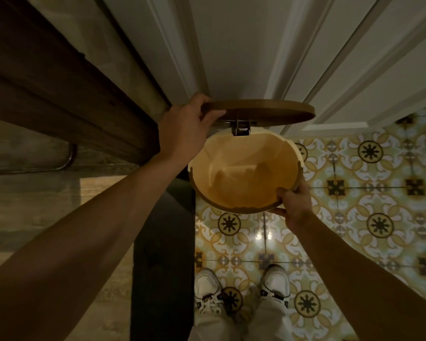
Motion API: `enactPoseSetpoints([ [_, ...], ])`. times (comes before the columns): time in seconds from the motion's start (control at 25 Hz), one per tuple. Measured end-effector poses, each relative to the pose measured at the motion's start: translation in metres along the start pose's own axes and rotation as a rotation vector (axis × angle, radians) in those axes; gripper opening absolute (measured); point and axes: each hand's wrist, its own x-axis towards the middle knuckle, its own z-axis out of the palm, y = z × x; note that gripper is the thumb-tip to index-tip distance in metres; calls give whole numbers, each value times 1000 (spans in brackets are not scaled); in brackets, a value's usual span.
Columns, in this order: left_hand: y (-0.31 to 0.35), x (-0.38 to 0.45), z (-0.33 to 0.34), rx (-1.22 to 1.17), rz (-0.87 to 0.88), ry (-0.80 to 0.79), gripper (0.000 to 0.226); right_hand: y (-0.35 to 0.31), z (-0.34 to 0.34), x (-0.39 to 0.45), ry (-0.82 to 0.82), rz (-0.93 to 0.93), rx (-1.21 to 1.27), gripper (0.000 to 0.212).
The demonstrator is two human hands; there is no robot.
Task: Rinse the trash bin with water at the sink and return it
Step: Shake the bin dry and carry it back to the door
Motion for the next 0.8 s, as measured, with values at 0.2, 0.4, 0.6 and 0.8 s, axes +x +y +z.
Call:
enactPoseSetpoints([
  [0.2,-15,-6,4,44,81,5,37,3,13,20,75,58,61,62],
  [0.4,-22,-16,7,98,91,-11,39,3,14,26,117,42,68,55],
  [0.6,-23,-19,9,126,127,-17,41,19,10,23,148,41,143,53],
  [0.8,-29,-22,12,145,169,-42,47,26,18,56,121,189,275,50],
])
